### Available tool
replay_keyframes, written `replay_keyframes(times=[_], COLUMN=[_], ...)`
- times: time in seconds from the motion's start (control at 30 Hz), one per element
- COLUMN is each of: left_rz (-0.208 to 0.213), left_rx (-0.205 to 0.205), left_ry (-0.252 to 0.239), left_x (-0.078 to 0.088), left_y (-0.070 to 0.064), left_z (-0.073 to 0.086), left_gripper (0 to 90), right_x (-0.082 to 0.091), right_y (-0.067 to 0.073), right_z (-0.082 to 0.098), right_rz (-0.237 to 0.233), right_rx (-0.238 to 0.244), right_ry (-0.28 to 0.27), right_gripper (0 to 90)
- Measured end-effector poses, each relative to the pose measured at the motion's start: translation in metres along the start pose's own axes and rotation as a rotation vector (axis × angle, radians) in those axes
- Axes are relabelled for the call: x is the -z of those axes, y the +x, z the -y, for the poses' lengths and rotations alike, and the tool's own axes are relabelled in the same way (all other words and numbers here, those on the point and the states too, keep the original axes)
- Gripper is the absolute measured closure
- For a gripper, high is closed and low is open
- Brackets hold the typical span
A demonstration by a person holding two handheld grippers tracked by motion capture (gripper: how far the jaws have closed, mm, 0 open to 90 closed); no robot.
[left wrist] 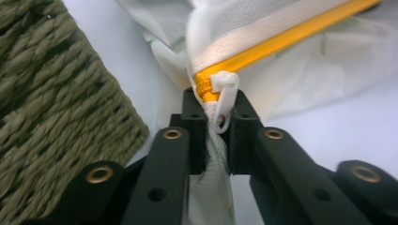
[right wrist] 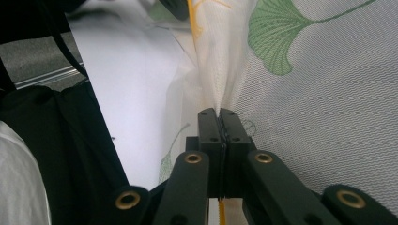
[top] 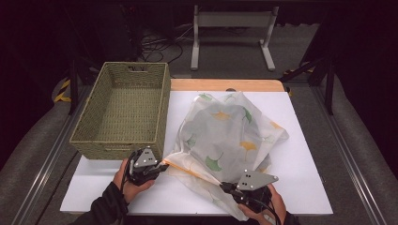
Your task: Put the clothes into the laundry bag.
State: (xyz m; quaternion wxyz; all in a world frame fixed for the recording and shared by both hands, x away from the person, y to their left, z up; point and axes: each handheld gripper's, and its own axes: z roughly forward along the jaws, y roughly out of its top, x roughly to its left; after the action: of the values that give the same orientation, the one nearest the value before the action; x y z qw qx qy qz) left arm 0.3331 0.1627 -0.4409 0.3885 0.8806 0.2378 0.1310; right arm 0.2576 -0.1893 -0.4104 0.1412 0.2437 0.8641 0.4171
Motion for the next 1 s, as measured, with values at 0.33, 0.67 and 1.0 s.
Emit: replay_keyframes(times=[0.33, 0.67, 1.0], left_rz=[-0.026, -0.078, 0.069], left_rx=[-0.014, 0.006, -0.069], left_ry=[0.019, -0.128, -0.227], left_x=[0.038, 0.059, 0.06], left_y=[-0.007, -0.008, -0.034], left_z=[0.032, 0.028, -0.002], left_gripper=[85.5, 66.8, 67.8], right_x=[-0.024, -0.035, -0.043], right_y=[0.01, 0.004, -0.002], right_z=[-0.005, -0.017, -0.023], right_rz=[-0.014, 0.036, 0.048], right_rx=[0.041, 0.032, 0.022], right_ry=[0.037, 0.013, 0.016], right_gripper=[89.7, 89.8, 89.8])
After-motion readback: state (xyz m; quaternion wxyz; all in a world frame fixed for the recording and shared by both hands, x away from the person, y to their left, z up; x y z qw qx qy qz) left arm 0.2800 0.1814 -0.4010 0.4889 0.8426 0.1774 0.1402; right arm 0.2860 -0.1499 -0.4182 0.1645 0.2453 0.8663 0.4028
